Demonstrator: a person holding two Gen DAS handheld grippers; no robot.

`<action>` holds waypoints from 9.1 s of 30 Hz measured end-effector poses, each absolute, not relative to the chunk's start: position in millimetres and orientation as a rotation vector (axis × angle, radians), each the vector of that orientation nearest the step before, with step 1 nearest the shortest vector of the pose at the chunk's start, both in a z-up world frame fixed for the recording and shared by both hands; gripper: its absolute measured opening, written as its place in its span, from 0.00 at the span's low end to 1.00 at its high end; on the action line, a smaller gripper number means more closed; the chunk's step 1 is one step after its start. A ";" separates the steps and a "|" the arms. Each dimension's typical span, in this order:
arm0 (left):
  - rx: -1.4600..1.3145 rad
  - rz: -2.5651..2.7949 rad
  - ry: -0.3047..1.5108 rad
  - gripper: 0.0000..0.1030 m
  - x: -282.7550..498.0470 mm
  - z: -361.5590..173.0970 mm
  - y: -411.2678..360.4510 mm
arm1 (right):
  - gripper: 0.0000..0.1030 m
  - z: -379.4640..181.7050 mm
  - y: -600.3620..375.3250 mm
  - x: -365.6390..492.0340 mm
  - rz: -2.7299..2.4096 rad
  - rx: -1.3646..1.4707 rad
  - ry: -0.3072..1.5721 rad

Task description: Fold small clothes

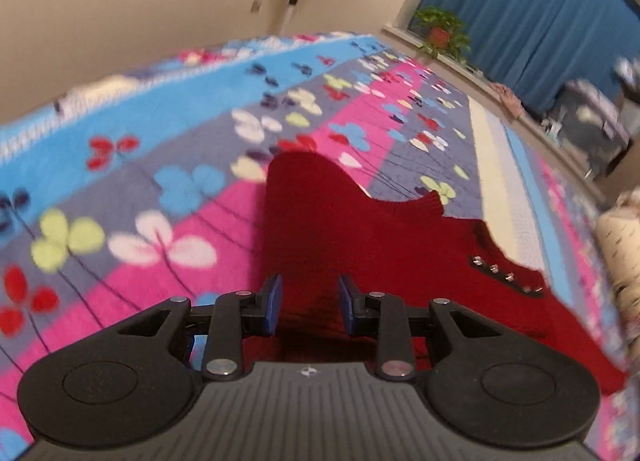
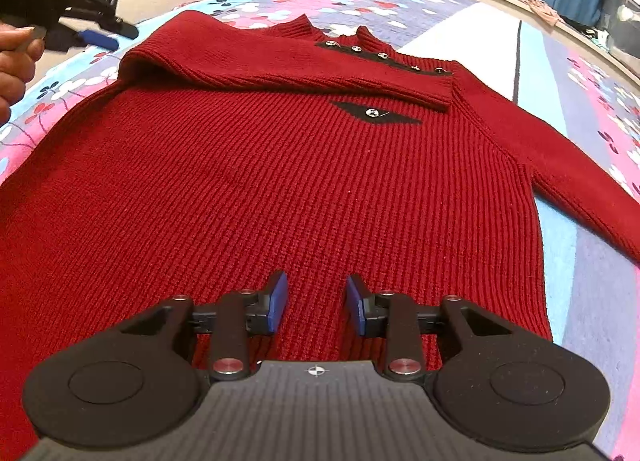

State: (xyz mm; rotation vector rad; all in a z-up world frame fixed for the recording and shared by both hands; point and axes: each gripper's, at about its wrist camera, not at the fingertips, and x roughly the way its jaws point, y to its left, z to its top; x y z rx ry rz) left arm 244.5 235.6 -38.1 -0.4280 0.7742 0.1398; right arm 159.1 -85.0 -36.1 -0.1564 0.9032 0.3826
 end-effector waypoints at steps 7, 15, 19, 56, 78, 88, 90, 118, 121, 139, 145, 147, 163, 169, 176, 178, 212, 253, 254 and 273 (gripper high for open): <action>-0.150 0.140 0.879 0.32 254.8 -58.8 209.9 | 0.35 -36.8 -82.2 156.6 0.377 -0.168 0.893; -0.008 0.142 0.915 0.33 256.3 -68.1 185.0 | 0.35 -35.0 -82.2 156.6 0.381 -0.171 0.895; 0.000 0.146 0.878 0.36 256.8 -58.8 182.8 | 0.35 -32.6 -83.6 159.4 0.379 -0.154 0.905; 0.014 0.168 0.839 0.59 253.3 -44.3 169.4 | 0.25 12.9 -214.4 205.0 0.008 0.199 0.767; 0.050 0.183 0.832 0.62 252.8 -40.7 172.3 | 0.46 -41.4 -364.8 236.7 -0.211 0.587 0.645; 0.078 0.159 0.842 0.62 252.3 -41.6 173.0 | 0.49 -103.3 -439.3 253.3 -0.349 0.850 0.598; 0.081 0.159 0.844 0.62 253.1 -42.4 173.6 | 0.48 -106.3 -444.6 258.3 -0.353 0.854 0.579; -0.053 0.183 0.821 0.62 242.5 -21.4 214.3 | 0.21 10.7 -76.7 217.1 0.653 0.078 0.639; -0.089 0.199 0.818 0.62 241.3 -18.2 221.9 | 0.21 9.9 -72.4 192.2 0.620 -0.015 0.713; -0.219 -0.016 0.982 0.43 252.0 -73.6 193.9 | 0.42 -33.2 -201.9 123.6 0.161 -0.010 0.964; -0.125 -0.068 0.690 0.04 234.4 -12.7 188.0 | 0.42 -48.0 -190.0 133.8 0.140 -0.044 1.026; -0.179 -0.028 0.576 0.04 229.9 1.6 204.0 | 0.42 -48.3 -187.7 133.0 0.141 -0.056 1.021; -0.078 0.143 0.805 0.40 247.9 -68.0 206.3 | 0.43 -46.4 -186.9 124.3 0.137 -0.051 0.990; -0.021 0.094 0.657 0.40 210.8 -31.1 177.1 | 0.43 -18.0 -199.7 106.8 0.092 0.010 0.858; 0.082 0.091 0.580 0.40 131.5 14.1 155.5 | 0.43 5.5 -221.1 73.9 0.064 0.107 0.753; 0.070 0.076 0.569 0.40 98.3 26.1 157.6 | 0.43 8.9 -230.4 61.2 0.068 0.119 0.736; -0.202 0.113 0.989 0.47 -27.2 -74.9 209.2 | 0.49 -38.2 -298.9 -4.1 0.028 0.239 0.864; -0.159 0.050 0.922 0.11 -52.7 -69.8 204.4 | 0.11 -53.4 -260.5 13.5 0.175 0.174 0.954; -0.156 0.033 0.882 0.11 -55.9 -63.4 202.5 | 0.10 -47.9 -263.7 12.0 0.181 0.198 0.924; -0.117 0.039 0.872 0.11 -53.9 -63.1 197.5 | 0.10 -33.3 -270.2 7.6 0.188 0.238 0.832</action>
